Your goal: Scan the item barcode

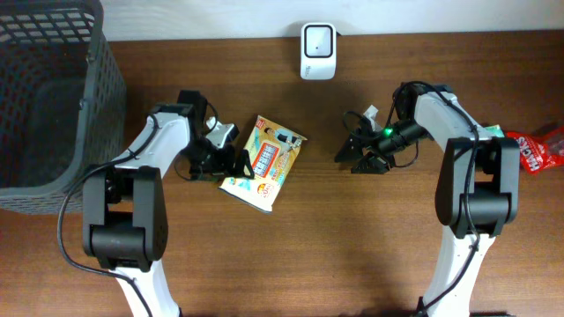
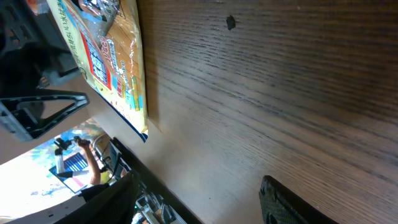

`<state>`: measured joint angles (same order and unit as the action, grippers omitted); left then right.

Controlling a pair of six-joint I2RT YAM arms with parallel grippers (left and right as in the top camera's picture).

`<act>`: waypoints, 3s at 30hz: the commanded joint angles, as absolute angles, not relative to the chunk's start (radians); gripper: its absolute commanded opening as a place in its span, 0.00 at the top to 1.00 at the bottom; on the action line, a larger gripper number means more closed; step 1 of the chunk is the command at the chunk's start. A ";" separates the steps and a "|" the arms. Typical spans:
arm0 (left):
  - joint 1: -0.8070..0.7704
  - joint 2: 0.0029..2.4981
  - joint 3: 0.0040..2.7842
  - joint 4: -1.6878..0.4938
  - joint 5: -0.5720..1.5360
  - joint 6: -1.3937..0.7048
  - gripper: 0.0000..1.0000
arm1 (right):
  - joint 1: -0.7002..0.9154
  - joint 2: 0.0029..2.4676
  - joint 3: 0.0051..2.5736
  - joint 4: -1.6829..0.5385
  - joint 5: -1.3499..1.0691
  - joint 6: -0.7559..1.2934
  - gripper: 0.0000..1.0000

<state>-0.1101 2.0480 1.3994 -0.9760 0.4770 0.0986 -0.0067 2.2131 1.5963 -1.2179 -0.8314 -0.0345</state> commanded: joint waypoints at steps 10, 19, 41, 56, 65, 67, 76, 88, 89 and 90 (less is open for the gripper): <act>-0.109 2.044 1.319 -0.899 0.431 0.028 1.00 | -0.006 2.183 1.612 -1.216 -0.844 -0.049 0.37; -0.120 2.020 1.858 -1.279 -0.027 -0.152 1.00 | -0.007 2.183 1.612 -1.217 -0.768 -0.056 0.39; -0.435 2.170 1.838 -1.400 -0.864 -0.233 1.00 | -0.009 2.183 1.612 -1.216 -0.694 -0.075 0.40; -0.686 2.222 1.686 -1.271 -0.691 -0.374 0.31 | -0.110 2.183 1.623 -1.293 -0.698 -0.127 0.39; -0.580 2.188 2.071 -1.476 -0.435 -0.374 0.01 | -0.115 2.183 1.697 -1.374 -0.714 -0.135 0.37; -0.530 2.164 2.218 -1.531 -0.429 -0.374 0.01 | -0.101 2.183 1.697 -1.374 -0.773 -0.159 0.40; -0.281 2.123 2.573 -1.678 -0.407 -0.374 0.01 | 0.197 2.183 1.696 -1.071 -0.955 -0.043 0.96; -0.165 2.125 2.572 -1.688 -0.310 -0.374 0.01 | 0.477 2.257 1.696 -0.304 -0.830 0.537 0.96; -0.152 2.125 2.572 -1.688 -0.304 -0.374 0.01 | 0.480 2.270 1.696 -0.274 -0.830 0.550 0.96; -0.143 2.125 2.572 -1.688 -0.297 -0.374 0.01 | 0.483 2.283 1.696 -0.248 -0.829 0.560 0.96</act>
